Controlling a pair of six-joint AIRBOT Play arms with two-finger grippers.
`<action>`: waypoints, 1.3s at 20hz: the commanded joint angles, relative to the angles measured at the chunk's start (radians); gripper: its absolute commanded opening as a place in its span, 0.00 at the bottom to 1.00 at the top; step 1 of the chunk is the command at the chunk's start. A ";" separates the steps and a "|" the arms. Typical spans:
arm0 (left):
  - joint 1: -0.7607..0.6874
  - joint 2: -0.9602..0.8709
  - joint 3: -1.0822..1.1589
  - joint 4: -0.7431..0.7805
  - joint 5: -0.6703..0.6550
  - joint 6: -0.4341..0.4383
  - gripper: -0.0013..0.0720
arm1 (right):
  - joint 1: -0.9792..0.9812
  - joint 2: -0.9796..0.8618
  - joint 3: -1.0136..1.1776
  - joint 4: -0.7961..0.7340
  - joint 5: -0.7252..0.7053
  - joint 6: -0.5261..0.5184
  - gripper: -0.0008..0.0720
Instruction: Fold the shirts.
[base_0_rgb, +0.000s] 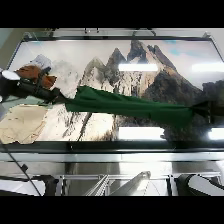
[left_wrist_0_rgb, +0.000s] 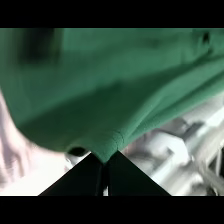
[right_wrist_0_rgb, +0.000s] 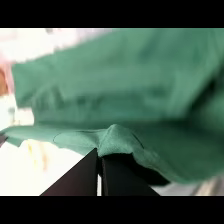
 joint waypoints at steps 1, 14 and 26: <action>-0.052 -0.169 0.277 -0.017 0.011 -0.056 0.05 | 0.076 -0.085 0.002 0.045 -0.227 -0.031 0.05; -0.043 -0.482 0.732 -0.019 -0.190 -0.173 0.41 | 0.108 -0.187 0.144 -0.145 -0.125 -0.183 0.50; -0.064 -0.290 0.549 -0.244 -0.169 -0.165 0.40 | 0.290 -0.359 0.105 -0.200 -0.158 -0.046 0.97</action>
